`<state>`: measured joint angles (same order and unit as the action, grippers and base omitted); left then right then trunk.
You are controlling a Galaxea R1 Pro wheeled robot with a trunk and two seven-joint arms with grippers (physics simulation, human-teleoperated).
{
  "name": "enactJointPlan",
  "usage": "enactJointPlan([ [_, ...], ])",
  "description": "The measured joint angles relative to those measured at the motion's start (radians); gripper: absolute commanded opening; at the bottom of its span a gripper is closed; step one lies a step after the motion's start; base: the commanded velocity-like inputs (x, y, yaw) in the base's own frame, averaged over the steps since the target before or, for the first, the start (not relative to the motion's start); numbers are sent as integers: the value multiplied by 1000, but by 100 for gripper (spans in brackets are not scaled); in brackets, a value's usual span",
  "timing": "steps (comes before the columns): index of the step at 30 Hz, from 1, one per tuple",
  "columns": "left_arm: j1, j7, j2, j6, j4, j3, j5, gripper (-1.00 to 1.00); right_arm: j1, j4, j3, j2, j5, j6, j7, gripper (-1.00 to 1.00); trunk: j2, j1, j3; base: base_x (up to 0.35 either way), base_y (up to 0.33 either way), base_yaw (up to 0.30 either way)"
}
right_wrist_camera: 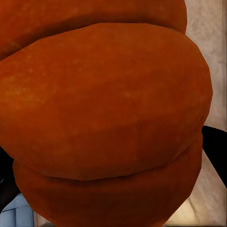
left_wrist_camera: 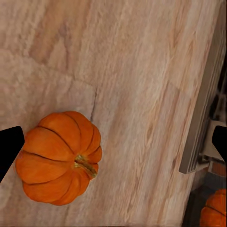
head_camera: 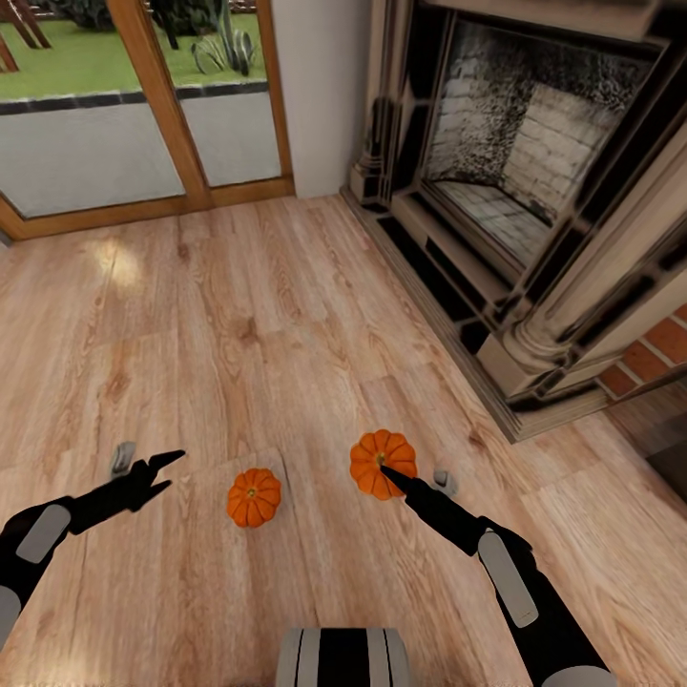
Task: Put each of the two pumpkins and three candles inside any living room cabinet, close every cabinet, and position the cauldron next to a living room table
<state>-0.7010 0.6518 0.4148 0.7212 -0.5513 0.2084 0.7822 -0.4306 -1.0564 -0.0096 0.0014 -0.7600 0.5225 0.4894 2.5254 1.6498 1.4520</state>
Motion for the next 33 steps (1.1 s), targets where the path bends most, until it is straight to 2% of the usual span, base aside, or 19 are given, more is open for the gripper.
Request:
enactJointPlan([
  [5,9,68,2,-7,0,-1,-10,100,0,-1,-1,-1,0,3,3,-100,1,2,19,0,0,0],
  [8,25,100,2,-10,0,-2,-13,100,0,-24,0,0,-7,63,21,-100,2,3,27,0,0,0],
  [11,36,131,2,-16,0,-1,-14,100,0,-98,1,3,-8,134,52,-100,2,3,27,0,0,0],
  [12,37,134,2,-17,0,-1,-14,100,0,-119,1,3,-23,150,56,-100,2,3,27,0,0,0],
  [13,39,138,2,-19,0,-2,-16,100,3,-159,2,4,-9,173,63,-100,2,3,27,0,0,0],
  [15,40,142,3,-23,0,-2,-17,100,14,-222,3,5,-23,219,69,-100,2,3,27,0,0,0],
  [18,41,144,3,-43,1,-3,-18,100,38,-293,3,4,-85,261,72,-100,2,3,27,0,0,0],
  [22,43,146,3,-59,1,-3,-18,100,55,-341,2,-2,-147,282,72,-100,2,3,27,0,0,0],
  [33,77,153,2,-66,1,-3,-18,100,63,-371,5,-3,-165,289,72,-100,4,8,66,0,0,0],
])
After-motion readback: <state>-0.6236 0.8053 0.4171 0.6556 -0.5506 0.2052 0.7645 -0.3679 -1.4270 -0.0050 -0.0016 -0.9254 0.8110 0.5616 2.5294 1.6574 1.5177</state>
